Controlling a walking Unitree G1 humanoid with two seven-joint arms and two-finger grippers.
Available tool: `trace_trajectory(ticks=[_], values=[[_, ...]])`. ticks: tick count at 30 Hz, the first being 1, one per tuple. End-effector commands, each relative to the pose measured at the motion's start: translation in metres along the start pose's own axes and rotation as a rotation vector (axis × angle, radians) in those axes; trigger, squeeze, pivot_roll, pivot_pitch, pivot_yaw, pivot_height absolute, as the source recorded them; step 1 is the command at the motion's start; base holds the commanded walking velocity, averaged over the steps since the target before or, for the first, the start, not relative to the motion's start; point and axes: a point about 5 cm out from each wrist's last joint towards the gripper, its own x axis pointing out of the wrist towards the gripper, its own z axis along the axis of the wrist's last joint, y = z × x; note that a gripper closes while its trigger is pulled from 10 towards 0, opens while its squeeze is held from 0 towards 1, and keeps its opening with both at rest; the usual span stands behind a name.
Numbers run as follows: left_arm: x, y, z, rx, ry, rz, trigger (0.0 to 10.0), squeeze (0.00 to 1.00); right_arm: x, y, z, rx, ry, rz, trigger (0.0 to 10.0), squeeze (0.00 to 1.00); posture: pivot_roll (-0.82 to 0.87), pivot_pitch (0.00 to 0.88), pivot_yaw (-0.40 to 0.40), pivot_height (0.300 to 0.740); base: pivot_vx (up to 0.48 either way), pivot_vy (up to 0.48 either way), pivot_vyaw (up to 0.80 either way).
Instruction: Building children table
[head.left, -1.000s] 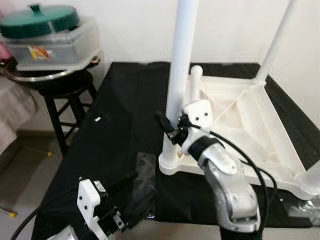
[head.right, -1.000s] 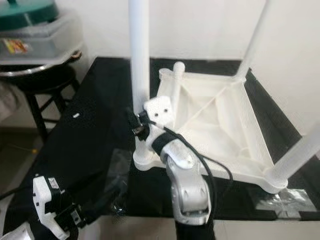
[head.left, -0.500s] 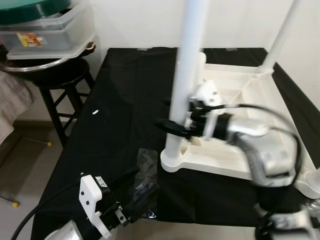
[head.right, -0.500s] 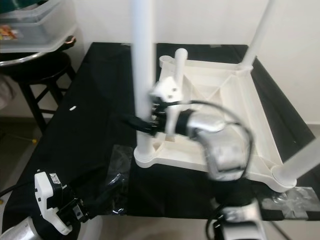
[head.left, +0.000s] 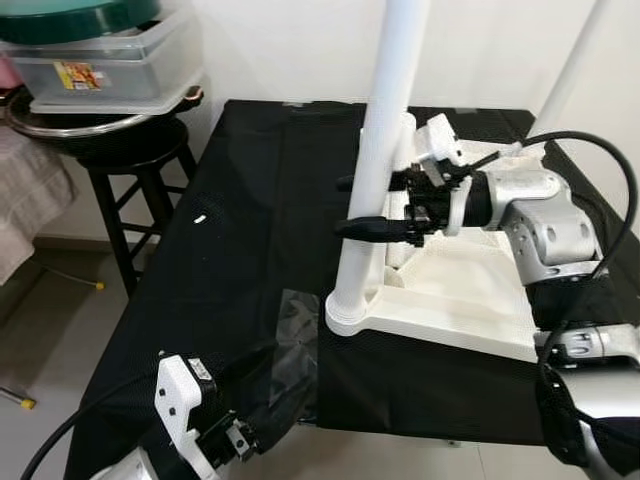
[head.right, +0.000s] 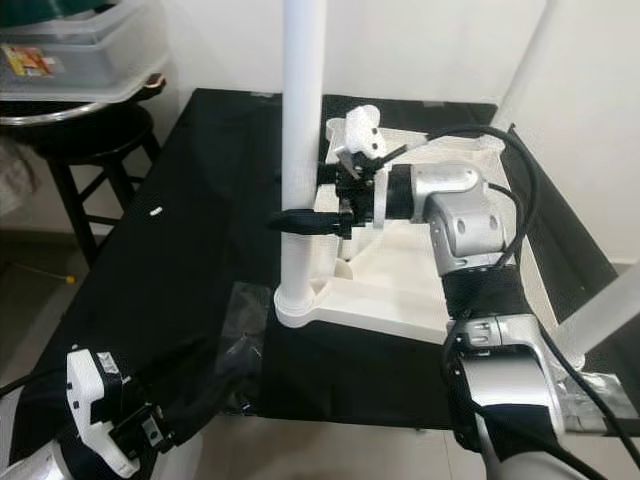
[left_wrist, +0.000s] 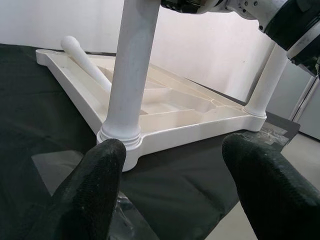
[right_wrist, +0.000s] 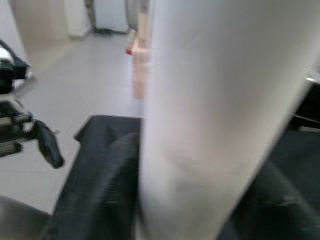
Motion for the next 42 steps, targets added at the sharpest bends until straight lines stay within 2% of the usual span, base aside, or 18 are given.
trace_trajectory(ticks=[1,7,8,10,13,14,15,16,18,27,28,29,30,32,33,39,40,42], values=[[0.000,-0.003,0.000,0.011,0.010,-0.016,10.0,0.00,-0.003,0.000,0.003,-0.004,-0.022,0.034,0.0,0.00,0.13,0.121,-0.040,0.740,0.000,0.000,0.00],[0.002,-0.005,0.000,0.008,0.007,-0.016,10.0,0.00,-0.011,0.007,-0.014,0.000,0.003,-0.010,0.0,0.00,0.12,0.120,-0.054,0.740,0.000,0.000,0.00],[0.002,-0.005,-0.001,0.007,0.005,-0.015,10.0,0.00,-0.009,0.012,-0.021,0.022,0.018,-0.067,10.0,0.00,0.12,0.120,-0.054,0.740,0.000,0.000,0.00],[0.002,-0.005,0.000,0.007,0.004,-0.015,10.0,0.00,-0.007,0.016,-0.025,0.038,0.029,-0.104,10.0,0.00,0.12,0.120,-0.064,0.740,0.000,0.000,0.00],[0.001,-0.003,0.000,0.005,0.000,-0.010,10.0,0.00,0.034,0.045,-0.065,0.207,0.125,-0.479,10.0,0.00,0.10,0.122,-0.042,0.740,0.000,0.000,0.00],[0.001,-0.003,0.000,0.005,0.000,-0.010,10.0,0.00,0.034,0.045,-0.065,0.207,0.125,-0.479,10.0,0.00,0.10,0.122,-0.042,0.740,0.000,0.000,0.00],[0.001,-0.002,0.000,0.004,0.003,-0.013,10.0,0.00,0.038,0.053,-0.077,0.213,0.167,-0.824,10.0,0.00,0.09,0.121,-0.030,0.740,0.000,0.000,0.00],[0.001,-0.002,0.000,0.004,0.003,-0.013,10.0,0.00,0.038,0.053,-0.077,0.213,0.167,-0.824,10.0,0.00,0.09,0.121,-0.030,0.740,0.000,0.000,0.00],[0.002,0.000,-0.001,0.008,0.007,-0.021,10.0,0.00,0.054,0.081,-0.080,0.179,0.165,-1.040,10.0,0.00,0.09,0.112,-0.020,0.740,0.000,0.000,0.00],[0.003,0.002,-0.001,0.019,0.008,-0.020,10.0,0.00,0.074,0.074,-0.067,0.215,0.064,-1.008,10.0,0.00,0.10,0.111,-0.028,0.740,0.000,0.000,0.00],[0.003,0.002,0.000,0.019,0.008,-0.020,10.0,0.00,0.075,0.072,-0.060,0.198,0.039,-0.936,10.0,0.78,0.10,0.114,-0.026,0.740,0.000,0.000,0.00],[0.003,0.002,0.000,0.019,0.008,-0.020,10.0,0.00,0.075,0.072,-0.060,0.198,0.039,-0.936,10.0,0.78,0.10,0.114,-0.026,0.740,0.000,0.000,0.00],[0.003,0.002,0.000,0.018,0.007,-0.020,10.0,0.00,0.077,0.073,-0.054,0.187,0.027,-0.887,10.0,1.00,0.10,0.114,-0.026,0.740,0.000,0.000,0.00],[0.003,0.001,0.000,0.017,0.007,-0.020,10.0,0.00,0.075,0.069,-0.047,0.184,0.005,-0.835,10.0,1.00,0.10,0.116,-0.025,0.740,0.000,0.000,0.00],[0.003,0.001,0.000,0.016,0.007,-0.020,10.0,0.00,0.069,0.058,-0.039,0.159,-0.024,-0.787,10.0,0.00,0.10,0.117,-0.025,0.740,0.000,0.000,0.00],[0.003,0.000,0.000,0.013,0.004,-0.020,10.0,0.00,0.053,0.039,-0.017,0.087,-0.087,-0.628,10.0,0.00,0.10,0.123,-0.033,0.740,0.000,0.000,0.00],[0.003,-0.001,0.000,0.012,0.002,-0.019,10.0,0.00,0.043,0.033,-0.011,0.040,-0.064,-0.407,10.0,0.00,0.11,0.125,-0.039,0.740,0.000,0.000,0.00],[0.003,-0.001,0.000,0.012,0.002,-0.019,10.0,0.00,0.038,0.030,-0.011,0.007,-0.034,-0.327,10.0,0.00,0.11,0.125,-0.039,0.740,0.000,0.000,0.00]])
